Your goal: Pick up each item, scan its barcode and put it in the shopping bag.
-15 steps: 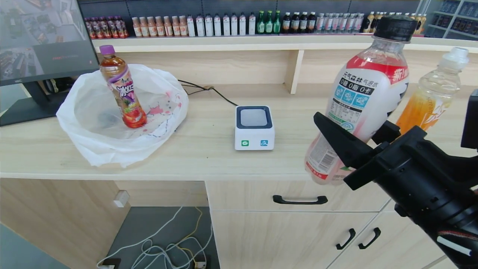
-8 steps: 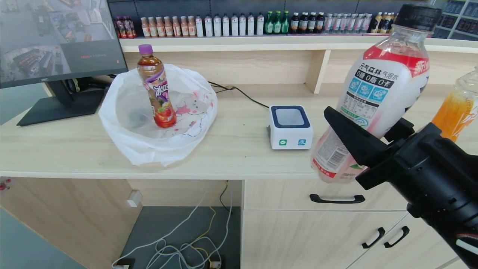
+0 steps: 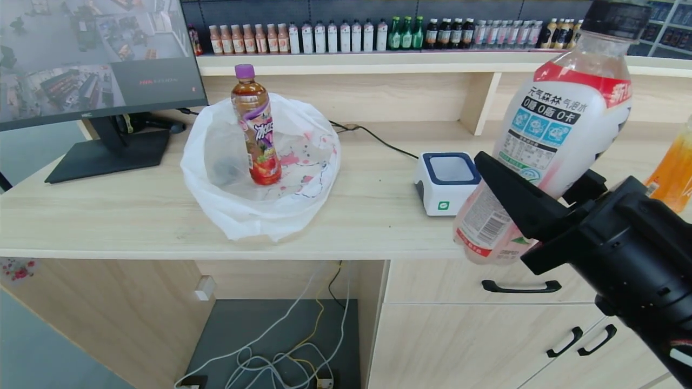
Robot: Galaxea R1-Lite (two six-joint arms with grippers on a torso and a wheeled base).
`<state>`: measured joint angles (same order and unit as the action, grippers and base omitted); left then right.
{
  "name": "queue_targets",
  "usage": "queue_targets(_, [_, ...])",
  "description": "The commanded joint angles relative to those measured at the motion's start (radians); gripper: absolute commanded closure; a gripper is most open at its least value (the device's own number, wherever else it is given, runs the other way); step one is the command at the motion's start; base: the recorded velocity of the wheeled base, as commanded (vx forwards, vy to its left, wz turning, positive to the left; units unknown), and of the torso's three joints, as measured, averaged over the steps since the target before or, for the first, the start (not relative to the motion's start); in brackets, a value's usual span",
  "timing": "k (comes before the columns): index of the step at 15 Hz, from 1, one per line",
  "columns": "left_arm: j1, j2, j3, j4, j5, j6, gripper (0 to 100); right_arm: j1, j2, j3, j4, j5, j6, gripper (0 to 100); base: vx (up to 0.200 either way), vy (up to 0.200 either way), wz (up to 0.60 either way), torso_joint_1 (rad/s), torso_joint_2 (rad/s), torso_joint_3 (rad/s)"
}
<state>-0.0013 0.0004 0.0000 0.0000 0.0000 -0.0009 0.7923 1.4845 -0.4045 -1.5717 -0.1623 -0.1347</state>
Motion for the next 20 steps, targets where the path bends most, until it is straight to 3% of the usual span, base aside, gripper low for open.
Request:
queue_targets(1, [0.001, 0.0, 0.0, 0.0, 0.0, -0.002, 0, -0.001, -0.001, -0.001, 0.001, 0.0, -0.002, 100, 0.0, 0.0, 0.0, 0.0, 0.0, 0.0])
queue_targets(8, [0.0, 0.0, 0.0, 0.0, 0.0, 0.013, 0, -0.005, 0.051, -0.091, 0.001, 0.026, -0.105, 100, 0.0, 0.0, 0.0, 0.0, 0.0, 0.0])
queue_targets(9, [0.0, 0.0, 0.0, 0.0, 0.0, 0.032, 0, -0.024, 0.062, -0.111, 0.001, 0.092, -0.132, 100, 0.0, 0.0, 0.0, 0.0, 0.0, 0.0])
queue_targets(11, [0.0, 0.0, 0.0, 0.002, 0.0, 0.035, 0, -0.113, 0.086, -0.125, 0.001, 0.23, -0.206, 100, 0.0, 0.0, 0.0, 0.0, 0.0, 0.0])
queue_targets(13, [0.0, 0.0, 0.0, 0.002, 0.0, 0.03, 0, -0.257, 0.109, -0.162, 0.001, 0.397, -0.324, 100, 0.0, 0.0, 0.0, 0.0, 0.0, 0.0])
queue_targets(17, [0.0, 0.0, 0.0, 0.002, 0.0, 0.03, 0, -0.285, 0.191, -0.352, 0.001, 0.442, -0.48, 100, 0.0, 0.0, 0.0, 0.0, 0.0, 0.0])
queue_targets(18, [0.001, 0.0, 0.0, 0.002, 0.0, 0.03, 0, -0.32, 0.25, -0.468, 0.001, 0.567, -0.583, 100, 0.0, 0.0, 0.0, 0.0, 0.0, 0.0])
queue_targets(20, [0.001, 0.0, 0.0, 0.002, 0.0, 0.03, 0, -0.323, 0.315, -0.522, 0.001, 0.642, -0.666, 100, 0.0, 0.0, 0.0, 0.0, 0.0, 0.0])
